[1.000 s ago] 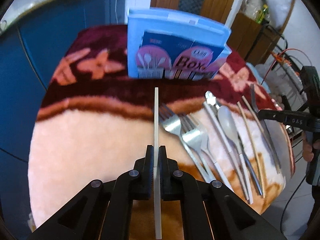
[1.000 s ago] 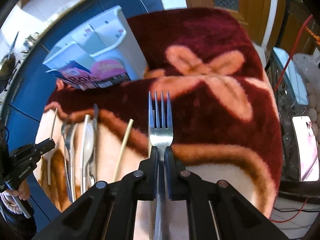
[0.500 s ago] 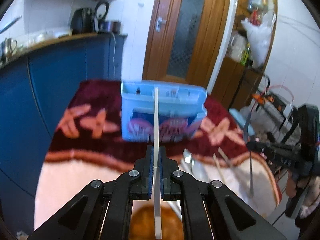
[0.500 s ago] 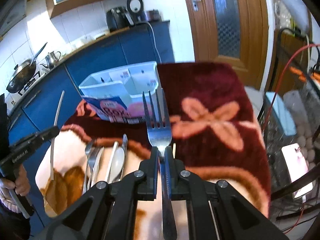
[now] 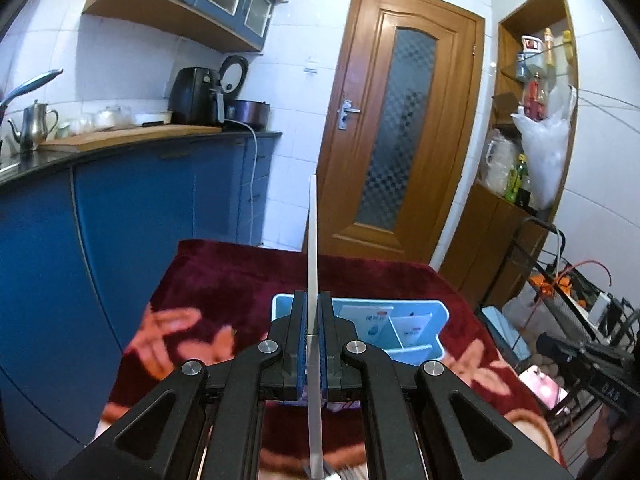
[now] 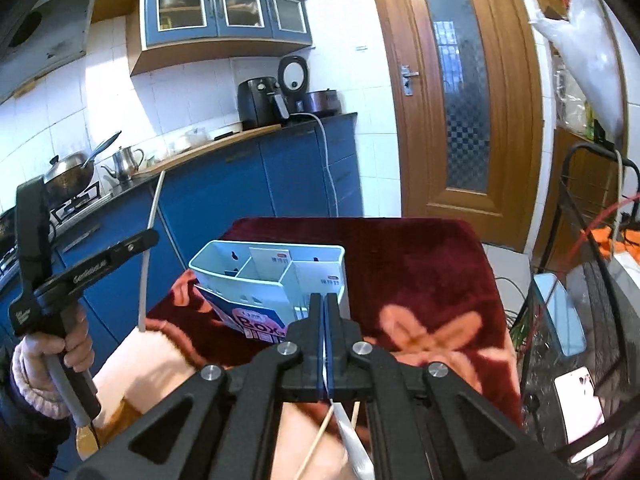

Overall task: Organize utensils
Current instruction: 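Lift the white chopstick with the left tool while the right tool carries the fork toward the holder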

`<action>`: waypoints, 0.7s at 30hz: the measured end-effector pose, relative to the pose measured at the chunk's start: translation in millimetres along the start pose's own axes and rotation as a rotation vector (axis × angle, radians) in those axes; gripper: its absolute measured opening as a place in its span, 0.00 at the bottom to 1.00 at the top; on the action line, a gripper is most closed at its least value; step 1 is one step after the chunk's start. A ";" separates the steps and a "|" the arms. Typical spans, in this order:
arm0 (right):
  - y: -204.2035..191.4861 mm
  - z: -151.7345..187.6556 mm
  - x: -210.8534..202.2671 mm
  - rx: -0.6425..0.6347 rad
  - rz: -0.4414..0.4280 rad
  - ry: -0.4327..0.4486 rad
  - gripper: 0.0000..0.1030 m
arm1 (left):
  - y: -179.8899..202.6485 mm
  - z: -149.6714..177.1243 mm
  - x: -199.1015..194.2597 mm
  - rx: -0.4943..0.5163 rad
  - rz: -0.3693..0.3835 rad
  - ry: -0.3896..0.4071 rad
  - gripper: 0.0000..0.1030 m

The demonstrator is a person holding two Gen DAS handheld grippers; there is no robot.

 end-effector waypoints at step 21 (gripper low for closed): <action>-22.6 68.6 89.0 -0.125 0.013 -0.346 0.44 | -26.0 27.9 12.7 -0.046 0.063 -0.033 0.05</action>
Point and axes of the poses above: each gripper's, at about its wrist camera, not at the fingertips, and x roughly the way its jaws point, y to its right, z to its underside, the point moved 5 cm from there along x, roughly the way its jaws point, and after that the axes turned 12 degrees about z, right-handed, at the moved point
